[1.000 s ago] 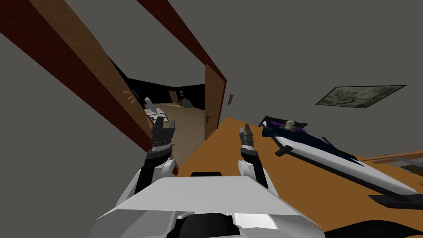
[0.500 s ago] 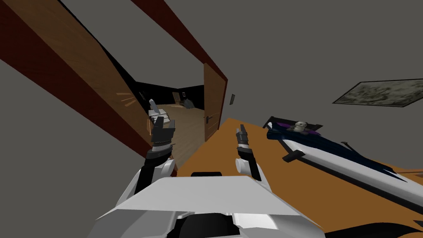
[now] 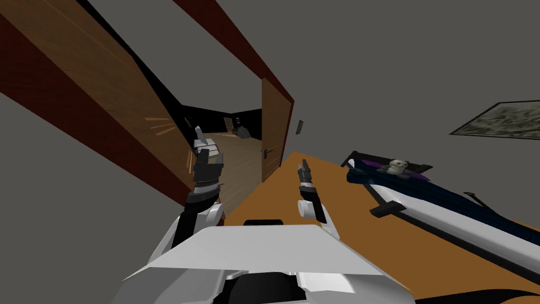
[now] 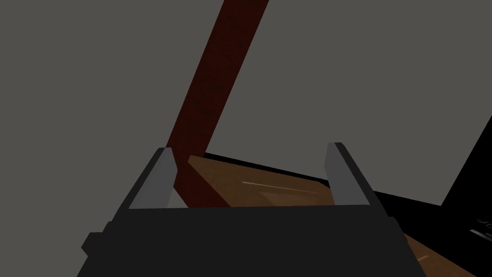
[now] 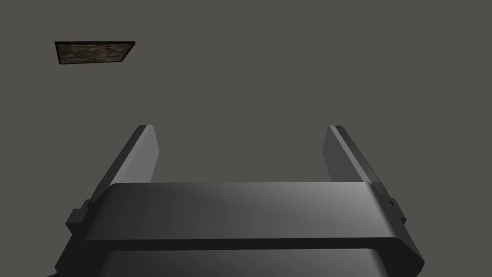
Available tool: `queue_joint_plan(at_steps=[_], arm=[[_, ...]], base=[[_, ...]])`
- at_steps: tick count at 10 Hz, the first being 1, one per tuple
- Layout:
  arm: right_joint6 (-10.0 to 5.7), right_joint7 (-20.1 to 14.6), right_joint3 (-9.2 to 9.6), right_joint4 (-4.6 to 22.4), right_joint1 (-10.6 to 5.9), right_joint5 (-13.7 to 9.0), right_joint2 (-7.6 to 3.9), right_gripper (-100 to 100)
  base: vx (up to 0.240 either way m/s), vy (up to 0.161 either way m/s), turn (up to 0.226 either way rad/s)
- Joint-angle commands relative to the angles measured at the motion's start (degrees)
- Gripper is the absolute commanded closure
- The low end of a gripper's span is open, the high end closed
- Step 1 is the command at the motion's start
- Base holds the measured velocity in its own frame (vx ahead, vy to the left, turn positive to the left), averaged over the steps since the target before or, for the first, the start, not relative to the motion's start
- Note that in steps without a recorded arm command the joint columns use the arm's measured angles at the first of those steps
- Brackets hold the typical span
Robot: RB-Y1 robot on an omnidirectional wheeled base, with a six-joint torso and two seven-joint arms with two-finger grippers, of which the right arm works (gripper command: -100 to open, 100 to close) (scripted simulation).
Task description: Push the door open
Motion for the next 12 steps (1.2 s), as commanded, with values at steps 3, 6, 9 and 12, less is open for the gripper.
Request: queue_joint_plan(at_steps=[3, 6, 9, 12], arm=[[-0.35, 0.29, 1.43, 4.71, -2.58, -1.06, -0.63, -100], [-0.46, 0.39, 2.44, 8.84, -5.06, -2.11, -1.28, -100], [-0.58, 0.5, 3.51, 13.19, -7.68, -3.23, -1.84, -100], [-0.71, 0.61, 4.63, 17.56, -10.44, -4.4, -2.27, -100]], base=[[0.09, -0.076, 0.102], [0.082, -0.084, 0.109], [0.081, -0.093, 0.109], [0.077, -0.096, 0.119]])
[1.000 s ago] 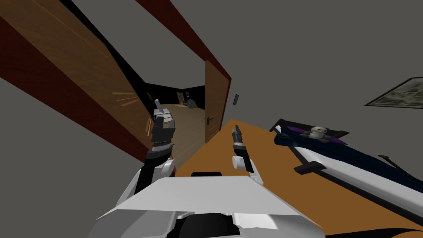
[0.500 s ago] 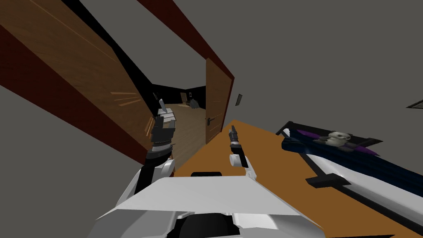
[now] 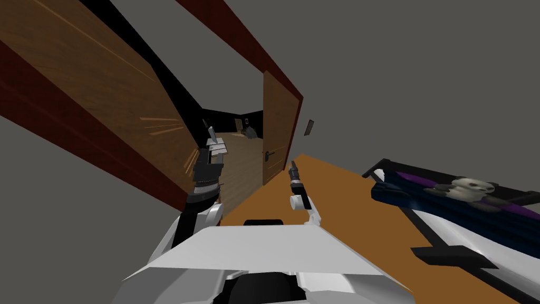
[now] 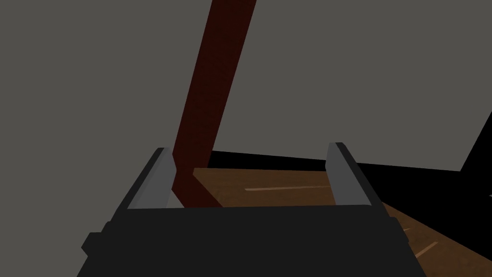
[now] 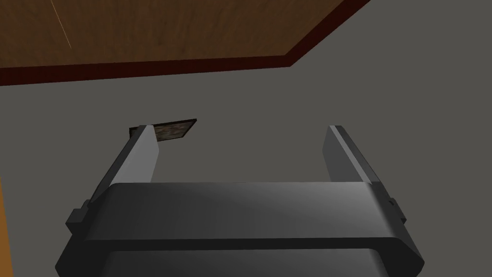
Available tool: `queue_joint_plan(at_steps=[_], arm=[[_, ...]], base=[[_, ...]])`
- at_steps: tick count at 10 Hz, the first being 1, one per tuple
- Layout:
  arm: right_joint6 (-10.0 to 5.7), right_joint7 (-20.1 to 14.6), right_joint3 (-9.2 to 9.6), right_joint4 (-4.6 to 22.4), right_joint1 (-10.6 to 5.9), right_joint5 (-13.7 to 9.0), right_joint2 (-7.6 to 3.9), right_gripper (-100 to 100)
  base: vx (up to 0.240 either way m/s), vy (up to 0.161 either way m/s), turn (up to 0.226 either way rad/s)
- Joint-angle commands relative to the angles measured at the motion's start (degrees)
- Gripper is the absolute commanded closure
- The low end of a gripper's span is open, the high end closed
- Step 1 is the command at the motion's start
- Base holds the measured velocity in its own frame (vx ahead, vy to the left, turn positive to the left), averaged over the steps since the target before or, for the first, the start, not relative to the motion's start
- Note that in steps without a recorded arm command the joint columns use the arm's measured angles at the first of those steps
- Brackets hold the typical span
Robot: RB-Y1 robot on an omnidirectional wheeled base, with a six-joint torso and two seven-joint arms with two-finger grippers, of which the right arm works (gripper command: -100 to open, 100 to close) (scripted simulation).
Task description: Push the door open
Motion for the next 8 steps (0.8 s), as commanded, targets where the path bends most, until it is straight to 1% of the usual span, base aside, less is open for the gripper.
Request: queue_joint_plan(at_steps=[1, 2, 3, 8], arm=[[-0.28, 0.07, 0.17, 1.81, -1.06, -0.24, 0.01, -100], [-0.32, 0.11, 0.55, 3.35, -1.99, -0.64, -0.12, -100], [-0.36, 0.15, 0.93, 4.9, -2.92, -1.03, -0.25, -100], [-0.59, 0.34, 2.86, 12.81, -7.69, -3.06, -0.62, -100]], base=[[0.046, -0.058, 0.034], [0.053, -0.059, 0.067], [0.069, -0.087, 0.146], [0.075, -0.106, 0.119]])
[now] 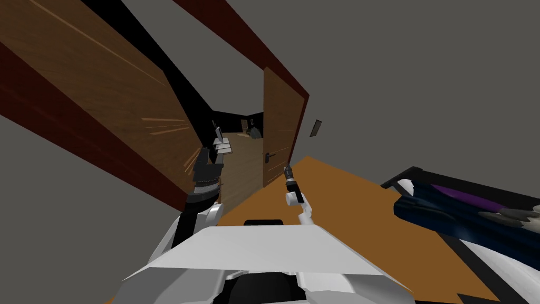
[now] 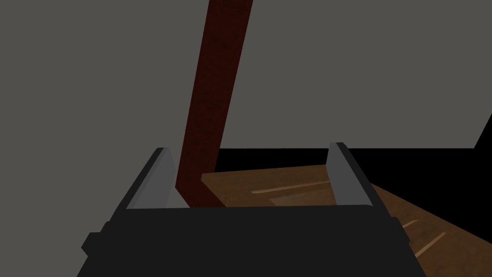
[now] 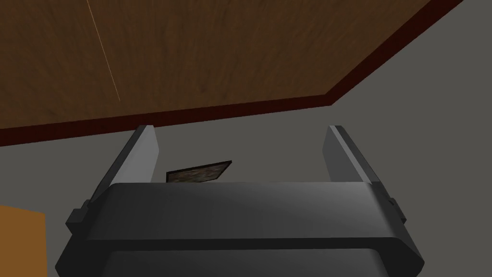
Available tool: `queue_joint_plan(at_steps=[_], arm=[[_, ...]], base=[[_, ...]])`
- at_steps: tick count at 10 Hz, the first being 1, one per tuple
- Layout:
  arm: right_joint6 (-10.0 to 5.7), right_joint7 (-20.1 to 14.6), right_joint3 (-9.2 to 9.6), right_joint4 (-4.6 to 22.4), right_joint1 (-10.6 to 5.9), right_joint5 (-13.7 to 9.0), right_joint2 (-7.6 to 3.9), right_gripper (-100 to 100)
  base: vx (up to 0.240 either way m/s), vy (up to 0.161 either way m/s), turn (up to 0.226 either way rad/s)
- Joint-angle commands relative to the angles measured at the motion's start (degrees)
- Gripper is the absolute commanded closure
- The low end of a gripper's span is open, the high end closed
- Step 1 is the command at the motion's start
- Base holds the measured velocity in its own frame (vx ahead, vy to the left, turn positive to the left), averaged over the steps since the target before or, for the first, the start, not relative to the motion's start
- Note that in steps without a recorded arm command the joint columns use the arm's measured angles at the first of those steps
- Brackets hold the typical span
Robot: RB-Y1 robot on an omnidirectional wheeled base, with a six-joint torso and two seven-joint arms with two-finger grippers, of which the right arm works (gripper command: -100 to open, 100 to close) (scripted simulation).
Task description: Push the door open
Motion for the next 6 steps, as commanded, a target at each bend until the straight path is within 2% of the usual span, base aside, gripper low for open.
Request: queue_joint_plan(at_steps=[1, 6], arm=[[-0.07, 0.15, 0.69, 2.61, -1.51, -0.63, 0.01, -100], [-0.3, 0.34, 2.63, 10.53, -6.28, -2.66, 0.02, -100]], base=[[0.058, -0.099, 0.125], [0.06, -0.117, 0.123]])
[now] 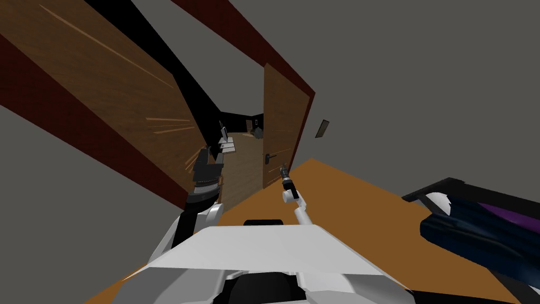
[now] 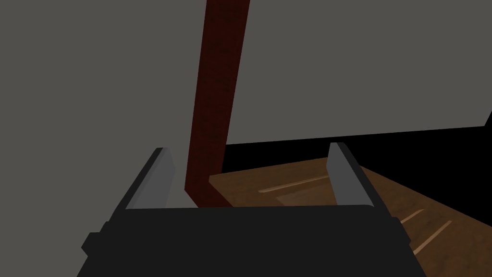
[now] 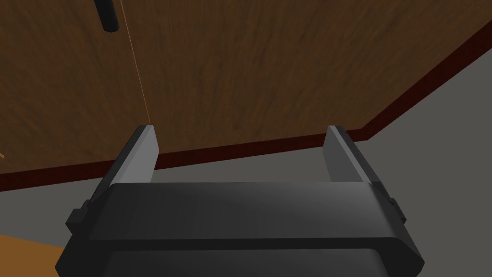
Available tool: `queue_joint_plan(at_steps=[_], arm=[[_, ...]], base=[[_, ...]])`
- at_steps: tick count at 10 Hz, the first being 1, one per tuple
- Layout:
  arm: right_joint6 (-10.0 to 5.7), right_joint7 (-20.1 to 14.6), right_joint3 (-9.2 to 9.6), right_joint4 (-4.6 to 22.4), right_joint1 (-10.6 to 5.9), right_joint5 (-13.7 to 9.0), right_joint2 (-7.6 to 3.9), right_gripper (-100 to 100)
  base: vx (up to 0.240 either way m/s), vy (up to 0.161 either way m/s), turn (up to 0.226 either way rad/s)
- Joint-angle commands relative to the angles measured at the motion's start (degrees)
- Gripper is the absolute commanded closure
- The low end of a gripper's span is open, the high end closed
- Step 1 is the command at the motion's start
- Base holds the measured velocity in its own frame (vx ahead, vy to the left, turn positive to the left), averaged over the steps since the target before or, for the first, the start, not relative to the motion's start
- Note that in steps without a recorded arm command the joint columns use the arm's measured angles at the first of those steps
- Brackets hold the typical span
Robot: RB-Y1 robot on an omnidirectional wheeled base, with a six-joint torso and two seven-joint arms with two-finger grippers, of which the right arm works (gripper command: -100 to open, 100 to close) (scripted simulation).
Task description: Push the door open
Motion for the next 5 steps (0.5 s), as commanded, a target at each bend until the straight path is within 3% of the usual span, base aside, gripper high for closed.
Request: queue_joint_plan(at_steps=[1, 5], arm=[[-0.3, 0.07, 0.7, 2.6, -1.35, -0.62, 0.12, -100], [-0.43, 0.19, 1.83, 7.24, -4.14, -1.8, 0.29, -100]], base=[[0.064, -0.108, 0.125], [0.045, -0.08, 0.085]])
